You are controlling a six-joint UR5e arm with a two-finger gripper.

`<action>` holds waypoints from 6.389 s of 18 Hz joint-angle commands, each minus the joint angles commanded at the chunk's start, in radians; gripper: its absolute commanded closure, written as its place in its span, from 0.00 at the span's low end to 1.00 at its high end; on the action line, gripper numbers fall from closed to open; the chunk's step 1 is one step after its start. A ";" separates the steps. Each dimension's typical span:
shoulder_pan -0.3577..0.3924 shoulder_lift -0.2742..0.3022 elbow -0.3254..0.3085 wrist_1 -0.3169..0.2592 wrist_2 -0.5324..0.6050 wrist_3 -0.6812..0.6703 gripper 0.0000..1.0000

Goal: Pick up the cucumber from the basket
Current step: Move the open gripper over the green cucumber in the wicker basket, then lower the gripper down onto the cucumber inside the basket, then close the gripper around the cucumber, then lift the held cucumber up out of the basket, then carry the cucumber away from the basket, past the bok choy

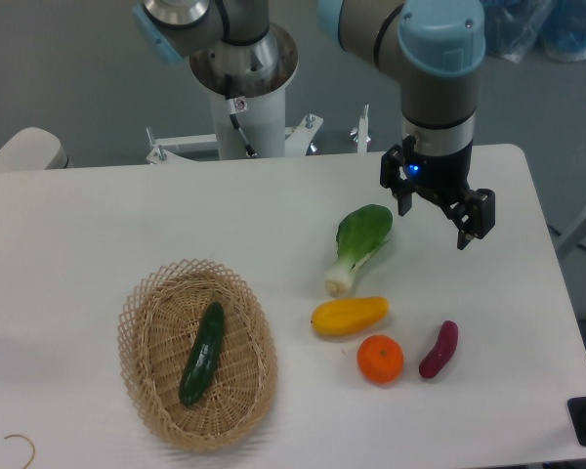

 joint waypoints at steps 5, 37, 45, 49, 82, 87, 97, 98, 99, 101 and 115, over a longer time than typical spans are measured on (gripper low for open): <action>-0.011 0.003 -0.002 -0.009 0.000 0.000 0.00; -0.520 -0.274 -0.081 0.250 0.038 -1.178 0.00; -0.535 -0.331 -0.097 0.314 0.114 -1.089 0.00; -0.535 -0.342 -0.103 0.313 0.115 -1.086 0.00; -0.493 -0.226 0.021 0.218 0.100 -0.792 0.75; -0.381 -0.150 0.038 0.147 0.075 -0.622 0.75; -0.095 -0.115 0.067 0.064 0.017 -0.191 0.75; -0.074 -0.117 0.071 0.064 0.015 -0.155 0.75; -0.055 -0.121 0.072 0.064 0.012 -0.125 0.75; -0.020 -0.126 0.080 0.064 0.012 -0.066 0.75; 0.021 -0.127 0.080 0.048 -0.012 0.026 0.75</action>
